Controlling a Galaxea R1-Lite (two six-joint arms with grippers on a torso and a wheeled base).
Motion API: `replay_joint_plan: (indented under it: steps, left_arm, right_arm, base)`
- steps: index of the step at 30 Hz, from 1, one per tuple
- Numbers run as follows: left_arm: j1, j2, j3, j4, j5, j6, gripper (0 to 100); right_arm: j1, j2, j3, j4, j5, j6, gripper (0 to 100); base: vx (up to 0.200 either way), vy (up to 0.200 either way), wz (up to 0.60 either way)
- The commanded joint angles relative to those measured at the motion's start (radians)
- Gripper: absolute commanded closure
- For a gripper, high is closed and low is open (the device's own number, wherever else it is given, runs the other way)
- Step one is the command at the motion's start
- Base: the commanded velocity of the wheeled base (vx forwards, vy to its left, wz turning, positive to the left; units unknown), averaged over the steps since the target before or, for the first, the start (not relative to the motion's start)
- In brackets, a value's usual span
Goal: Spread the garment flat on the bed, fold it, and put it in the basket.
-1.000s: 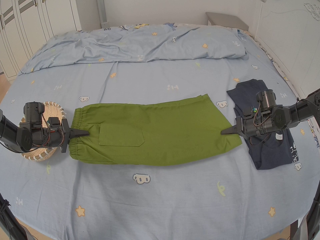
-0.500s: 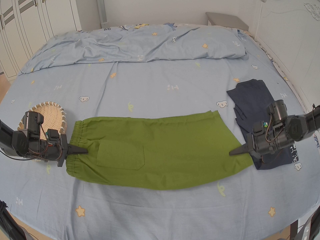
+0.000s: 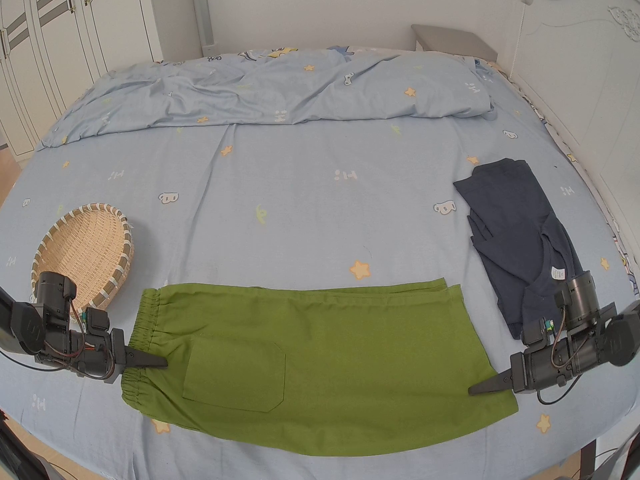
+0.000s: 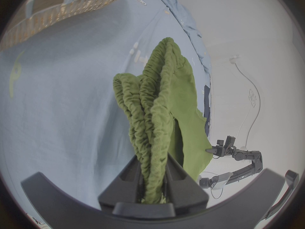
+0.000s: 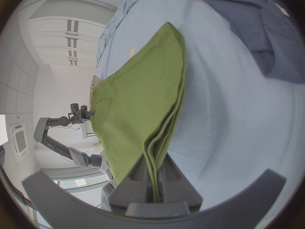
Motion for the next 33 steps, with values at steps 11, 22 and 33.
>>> replay_joint_plan:
  steps: [11, 22, 33]
  left_arm:
    - [0.029, -0.008, 0.048, 0.002, 0.005, 0.062, 100]
    - [0.034, -0.077, -0.028, 0.077, 0.083, 0.068, 100]
    - [0.105, -0.255, -0.183, 0.399, 0.166, 0.186, 100]
  right_arm:
    - [0.034, 0.035, 0.138, -0.154, 0.003, -0.002, 100]
    - [-0.019, -0.041, 0.124, -0.225, -0.002, 0.040, 0]
    - [-0.032, -0.358, -0.129, -0.076, -0.028, 0.231, 0]
  base:
    - [0.000, 0.000, 0.00]
    - [0.000, 0.000, 0.00]
    - [0.000, 0.000, 0.00]
